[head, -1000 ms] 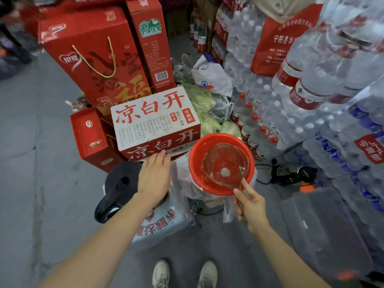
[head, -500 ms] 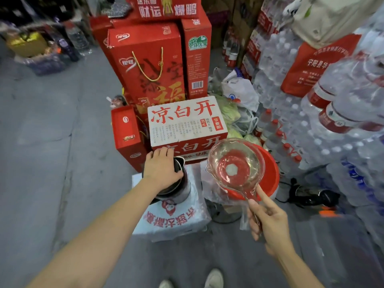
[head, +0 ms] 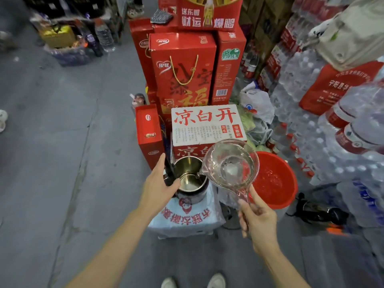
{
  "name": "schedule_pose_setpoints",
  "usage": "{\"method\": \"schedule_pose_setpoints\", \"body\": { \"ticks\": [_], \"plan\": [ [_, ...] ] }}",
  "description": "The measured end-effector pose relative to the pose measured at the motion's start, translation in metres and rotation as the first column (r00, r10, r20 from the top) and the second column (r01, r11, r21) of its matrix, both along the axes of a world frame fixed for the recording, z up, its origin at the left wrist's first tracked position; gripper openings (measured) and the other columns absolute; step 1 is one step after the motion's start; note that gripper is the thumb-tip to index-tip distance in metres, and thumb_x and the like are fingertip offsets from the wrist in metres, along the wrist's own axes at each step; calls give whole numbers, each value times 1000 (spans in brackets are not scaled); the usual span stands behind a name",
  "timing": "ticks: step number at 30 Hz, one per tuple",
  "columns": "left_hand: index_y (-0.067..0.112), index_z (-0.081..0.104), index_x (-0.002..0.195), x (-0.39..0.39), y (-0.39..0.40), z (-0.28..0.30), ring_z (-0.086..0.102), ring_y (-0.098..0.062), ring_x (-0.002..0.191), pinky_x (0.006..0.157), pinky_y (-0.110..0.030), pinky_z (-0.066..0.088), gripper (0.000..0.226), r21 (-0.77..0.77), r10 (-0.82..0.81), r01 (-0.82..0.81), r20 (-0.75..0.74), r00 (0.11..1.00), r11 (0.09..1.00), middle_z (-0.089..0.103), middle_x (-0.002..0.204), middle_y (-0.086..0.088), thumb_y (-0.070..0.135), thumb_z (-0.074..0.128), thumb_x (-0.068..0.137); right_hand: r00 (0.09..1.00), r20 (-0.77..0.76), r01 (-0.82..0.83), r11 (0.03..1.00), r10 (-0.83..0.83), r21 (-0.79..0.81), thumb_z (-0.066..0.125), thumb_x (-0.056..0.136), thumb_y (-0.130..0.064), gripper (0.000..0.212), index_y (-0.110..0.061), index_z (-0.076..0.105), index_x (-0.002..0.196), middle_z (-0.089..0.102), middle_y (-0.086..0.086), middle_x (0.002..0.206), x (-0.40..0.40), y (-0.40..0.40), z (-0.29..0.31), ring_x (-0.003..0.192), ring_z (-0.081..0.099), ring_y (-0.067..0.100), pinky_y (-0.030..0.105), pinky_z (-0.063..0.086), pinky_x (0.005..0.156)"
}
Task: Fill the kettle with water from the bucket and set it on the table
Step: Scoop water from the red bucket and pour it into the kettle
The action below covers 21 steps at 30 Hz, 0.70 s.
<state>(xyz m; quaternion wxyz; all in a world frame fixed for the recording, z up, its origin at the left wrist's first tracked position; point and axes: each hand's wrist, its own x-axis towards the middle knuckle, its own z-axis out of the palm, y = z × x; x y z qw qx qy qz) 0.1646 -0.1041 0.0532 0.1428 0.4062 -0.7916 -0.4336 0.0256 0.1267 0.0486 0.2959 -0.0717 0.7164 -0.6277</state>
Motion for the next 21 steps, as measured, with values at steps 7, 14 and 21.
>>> {"method": "schedule_pose_setpoints", "body": {
  "ticks": [7,14,21],
  "plan": [
    [28,12,155,6,-20,4,41,-9,132,100,-22,34,86,-29,-108,109,32,994,994,33,150,15,27,66,88,982,-185,-11,989,39,148,62,96,-2,67,-43,40,145,47,8,50,4,-15,-6,37,36,11,24,38,35],
    [37,12,152,13,-21,6,35,3,120,95,-19,33,85,-4,-78,78,-7,997,997,30,135,26,24,67,88,932,-354,20,966,76,259,64,96,-20,73,-80,34,125,47,10,50,5,-27,-14,47,41,17,42,50,49],
    [33,13,153,18,-25,6,39,-16,138,98,-23,32,85,-19,-88,88,13,996,996,34,156,9,28,68,88,863,-484,43,933,146,357,62,93,-35,66,-76,30,132,57,-5,70,13,-43,-16,65,52,17,45,58,73]
  ]
}}
